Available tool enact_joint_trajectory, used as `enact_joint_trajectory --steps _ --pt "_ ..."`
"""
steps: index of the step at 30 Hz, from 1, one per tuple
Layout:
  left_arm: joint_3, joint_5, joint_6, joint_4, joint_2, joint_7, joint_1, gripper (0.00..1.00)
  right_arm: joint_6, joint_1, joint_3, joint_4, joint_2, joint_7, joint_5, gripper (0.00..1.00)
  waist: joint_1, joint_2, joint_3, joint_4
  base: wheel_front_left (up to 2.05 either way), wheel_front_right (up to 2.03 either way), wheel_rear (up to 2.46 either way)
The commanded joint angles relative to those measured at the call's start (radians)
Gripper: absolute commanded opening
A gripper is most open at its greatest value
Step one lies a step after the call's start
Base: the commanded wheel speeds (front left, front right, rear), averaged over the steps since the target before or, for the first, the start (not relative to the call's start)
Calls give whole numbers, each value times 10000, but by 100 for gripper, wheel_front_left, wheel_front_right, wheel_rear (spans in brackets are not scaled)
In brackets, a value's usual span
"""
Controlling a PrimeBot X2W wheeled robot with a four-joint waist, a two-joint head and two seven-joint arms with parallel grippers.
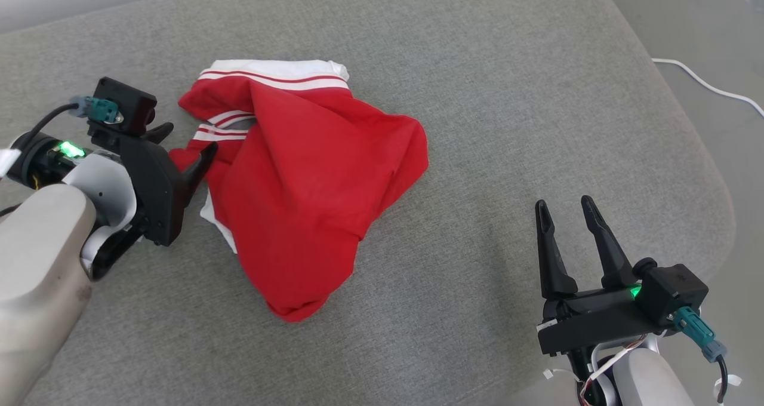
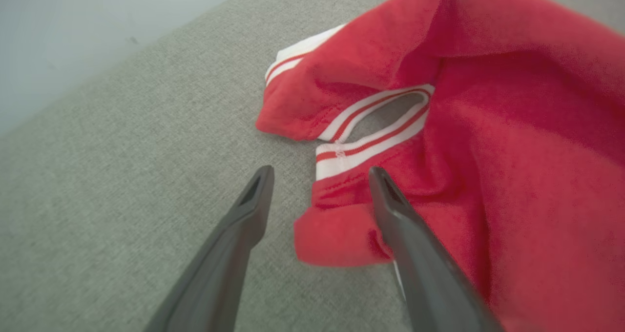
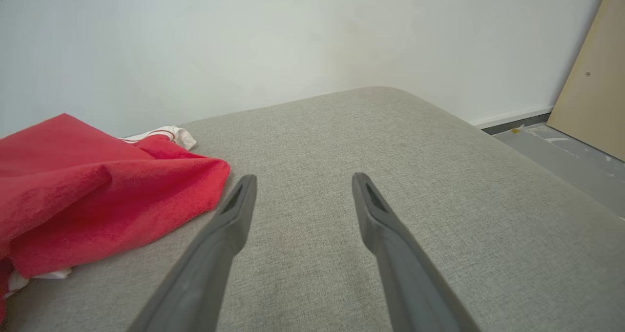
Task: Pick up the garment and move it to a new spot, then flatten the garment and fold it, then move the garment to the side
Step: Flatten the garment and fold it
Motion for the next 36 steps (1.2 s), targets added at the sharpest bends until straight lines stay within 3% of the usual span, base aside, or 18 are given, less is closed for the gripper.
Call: enact_joint_trajectory --steps 1,9,10,11,12,16,25,30,36 --pt "-87 -68 18 78 35 58 -148 100 -22 -63 -8 18 9 -9 65 100 -1 -1 91 -100 0 0 0" --pt "-1161 -464 22 1133 -82 464 -495 100 -22 -129 79 47 9 -9 260 100 -1 -1 207 -363 0 0 0" --pt "-1254 -600 22 1216 -108 473 -474 44 -22 -124 80 48 9 -9 263 100 -1 -1 196 -379 0 0 0" --pt "-1327 -735 21 1251 -142 442 -457 15 -22 -97 57 43 9 -9 262 100 -1 -1 169 -379 0 0 0" --pt "-1401 -827 22 1267 -141 378 -461 0 -22 -45 20 34 9 -9 250 100 -1 -1 136 -359 0 0 0" --pt "-1545 -1110 24 1265 -42 -211 -463 0 -22 144 -263 14 11 -9 82 100 -1 -1 -102 -31 0 0 0" --pt "-968 -1580 23 1416 208 -2350 -562 0 -22 437 -477 73 0 -9 -397 100 -1 -1 -972 1446 0 0 0" --pt "-759 -1056 238 828 834 -3266 -1010 0 -22 728 -610 142 -30 -9 -549 100 -1 -1 -1482 2384 0 0 0" --pt "-451 -822 808 -310 1746 -3458 -1381 0 -22 1028 -670 186 -70 -9 -600 100 -1 -1 -1826 3014 0 0 0"
